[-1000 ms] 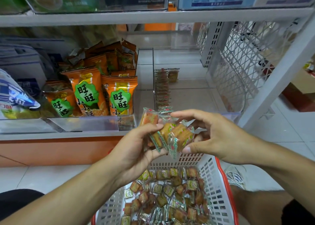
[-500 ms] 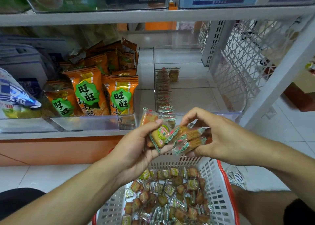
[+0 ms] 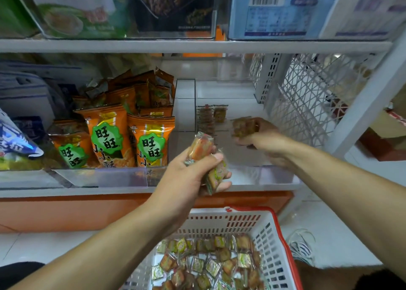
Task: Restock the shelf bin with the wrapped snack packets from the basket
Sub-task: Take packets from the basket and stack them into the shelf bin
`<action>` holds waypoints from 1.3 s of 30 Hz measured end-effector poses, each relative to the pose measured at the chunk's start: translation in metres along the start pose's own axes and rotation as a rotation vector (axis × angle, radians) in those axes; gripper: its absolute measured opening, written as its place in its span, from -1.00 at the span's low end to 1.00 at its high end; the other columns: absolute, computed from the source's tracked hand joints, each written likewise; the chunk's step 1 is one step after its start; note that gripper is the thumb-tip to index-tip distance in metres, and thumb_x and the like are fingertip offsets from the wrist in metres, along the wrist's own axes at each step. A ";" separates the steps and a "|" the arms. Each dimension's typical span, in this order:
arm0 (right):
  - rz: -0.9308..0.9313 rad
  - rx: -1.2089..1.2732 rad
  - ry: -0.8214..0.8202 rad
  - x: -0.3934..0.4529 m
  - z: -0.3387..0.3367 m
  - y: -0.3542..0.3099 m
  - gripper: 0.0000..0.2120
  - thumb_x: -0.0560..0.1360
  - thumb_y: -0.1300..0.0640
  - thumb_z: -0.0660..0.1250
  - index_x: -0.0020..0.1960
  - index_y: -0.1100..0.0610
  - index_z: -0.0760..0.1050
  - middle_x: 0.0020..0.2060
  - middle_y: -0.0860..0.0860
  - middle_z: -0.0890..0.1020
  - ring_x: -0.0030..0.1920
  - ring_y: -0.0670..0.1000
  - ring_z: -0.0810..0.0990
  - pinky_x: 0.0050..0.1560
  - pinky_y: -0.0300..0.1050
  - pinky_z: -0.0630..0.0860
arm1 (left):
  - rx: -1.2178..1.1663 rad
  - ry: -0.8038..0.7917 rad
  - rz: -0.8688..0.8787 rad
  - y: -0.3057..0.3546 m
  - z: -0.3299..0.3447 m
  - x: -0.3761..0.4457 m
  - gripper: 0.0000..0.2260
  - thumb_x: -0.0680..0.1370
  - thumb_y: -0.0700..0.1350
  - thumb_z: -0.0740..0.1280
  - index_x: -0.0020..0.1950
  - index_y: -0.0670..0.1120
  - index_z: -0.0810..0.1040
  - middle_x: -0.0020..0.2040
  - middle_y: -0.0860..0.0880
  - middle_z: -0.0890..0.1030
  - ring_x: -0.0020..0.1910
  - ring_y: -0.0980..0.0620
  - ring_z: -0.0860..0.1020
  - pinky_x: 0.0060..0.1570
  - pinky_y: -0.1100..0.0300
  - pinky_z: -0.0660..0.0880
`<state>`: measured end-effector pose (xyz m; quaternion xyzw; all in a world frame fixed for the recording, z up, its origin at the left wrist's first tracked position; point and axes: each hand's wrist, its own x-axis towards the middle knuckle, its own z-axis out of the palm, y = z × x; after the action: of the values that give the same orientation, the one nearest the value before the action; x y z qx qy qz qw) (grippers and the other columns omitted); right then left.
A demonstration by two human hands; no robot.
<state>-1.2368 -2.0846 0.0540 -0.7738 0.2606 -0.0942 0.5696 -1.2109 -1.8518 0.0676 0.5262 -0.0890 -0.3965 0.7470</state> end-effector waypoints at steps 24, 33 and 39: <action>0.134 -0.720 0.089 0.117 0.033 0.012 -0.61 0.49 -0.02 0.43 0.29 0.05 0.57 0.26 0.14 0.58 0.30 0.19 0.51 0.35 0.05 0.44 | 0.052 -0.044 -0.141 0.002 0.005 0.033 -0.75 0.54 -0.16 0.49 0.18 -0.18 0.60 0.06 -0.31 0.64 0.03 -0.26 0.71 -0.17 0.07 0.68; 0.113 -0.266 0.155 0.125 0.039 0.018 -0.51 0.49 0.28 0.45 0.40 0.14 0.50 0.27 0.15 0.62 0.27 0.16 0.58 0.32 0.00 0.51 | 0.049 -0.033 -0.153 0.001 0.004 0.033 -0.76 0.52 -0.16 0.51 0.15 -0.19 0.60 0.03 -0.30 0.63 0.03 -0.27 0.71 -0.16 0.06 0.68; 0.146 -0.285 0.190 0.127 0.045 0.019 -0.22 0.43 0.17 0.55 0.55 0.12 0.27 0.43 0.13 0.46 0.40 0.13 0.45 0.44 0.01 0.39 | 0.043 -0.039 -0.169 0.001 0.003 0.032 -0.73 0.52 -0.16 0.51 0.17 -0.19 0.60 0.02 -0.30 0.63 0.05 -0.28 0.70 -0.15 0.06 0.67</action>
<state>-1.1150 -2.1158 0.0017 -0.8133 0.3791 -0.0874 0.4326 -1.1908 -1.8761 0.0607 0.5399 -0.0675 -0.4663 0.6975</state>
